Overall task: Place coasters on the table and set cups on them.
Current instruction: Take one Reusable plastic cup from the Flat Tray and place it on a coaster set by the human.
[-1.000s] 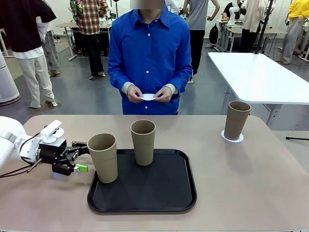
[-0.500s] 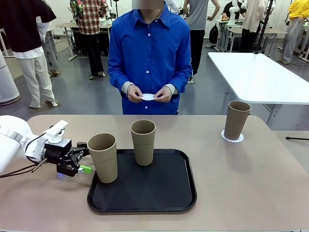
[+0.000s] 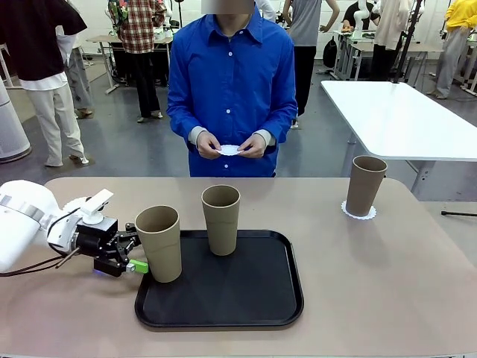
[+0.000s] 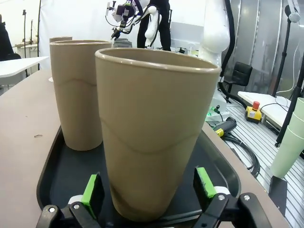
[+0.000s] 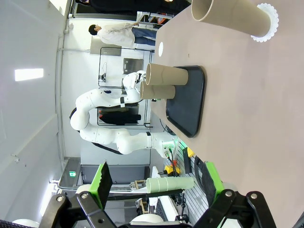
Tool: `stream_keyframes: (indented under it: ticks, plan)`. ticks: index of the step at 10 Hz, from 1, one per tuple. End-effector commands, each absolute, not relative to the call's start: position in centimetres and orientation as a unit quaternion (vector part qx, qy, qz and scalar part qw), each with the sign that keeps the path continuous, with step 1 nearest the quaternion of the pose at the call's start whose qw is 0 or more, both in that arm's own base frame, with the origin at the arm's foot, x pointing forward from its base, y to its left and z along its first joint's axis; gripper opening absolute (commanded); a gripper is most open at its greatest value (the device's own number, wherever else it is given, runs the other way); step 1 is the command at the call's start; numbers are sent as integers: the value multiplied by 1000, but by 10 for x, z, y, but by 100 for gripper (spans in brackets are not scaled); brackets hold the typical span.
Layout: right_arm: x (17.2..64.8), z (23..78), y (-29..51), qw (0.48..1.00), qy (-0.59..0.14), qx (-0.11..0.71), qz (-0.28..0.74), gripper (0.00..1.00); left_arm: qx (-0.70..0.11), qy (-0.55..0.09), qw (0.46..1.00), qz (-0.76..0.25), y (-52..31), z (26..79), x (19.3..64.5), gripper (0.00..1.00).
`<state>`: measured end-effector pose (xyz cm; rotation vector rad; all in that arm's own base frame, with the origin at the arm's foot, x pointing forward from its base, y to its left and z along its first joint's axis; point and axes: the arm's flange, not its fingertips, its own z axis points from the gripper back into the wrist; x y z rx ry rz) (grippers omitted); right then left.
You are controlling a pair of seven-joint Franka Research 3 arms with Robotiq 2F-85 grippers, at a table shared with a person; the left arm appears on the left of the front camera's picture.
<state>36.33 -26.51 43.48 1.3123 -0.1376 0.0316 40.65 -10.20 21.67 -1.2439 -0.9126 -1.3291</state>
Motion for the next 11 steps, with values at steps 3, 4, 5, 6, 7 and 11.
stream_keyframes:
  ticks: [3, 4, 5, 6, 7, 11]
  plan:
    - [364, 435, -265, 791, -61, 608, 10, 100, -523, -368, 524, -562, -118, 213, 412, 100]
    - [364, 435, -265, 791, -61, 608, 10, 100, -526, -365, 523, -563, -122, 211, 411, 100]
    - [364, 435, -265, 791, -61, 608, 10, 100, -527, -362, 523, -564, -126, 210, 411, 100]
    - [364, 435, -265, 791, -61, 608, 10, 100, -528, -359, 521, -566, -130, 209, 410, 100]
    - [364, 435, -265, 791, -61, 608, 10, 100, -529, -358, 516, -572, -135, 210, 410, 100]
    - [364, 435, -265, 791, -61, 608, 10, 100, -520, -356, 500, -594, -149, 207, 411, 100]
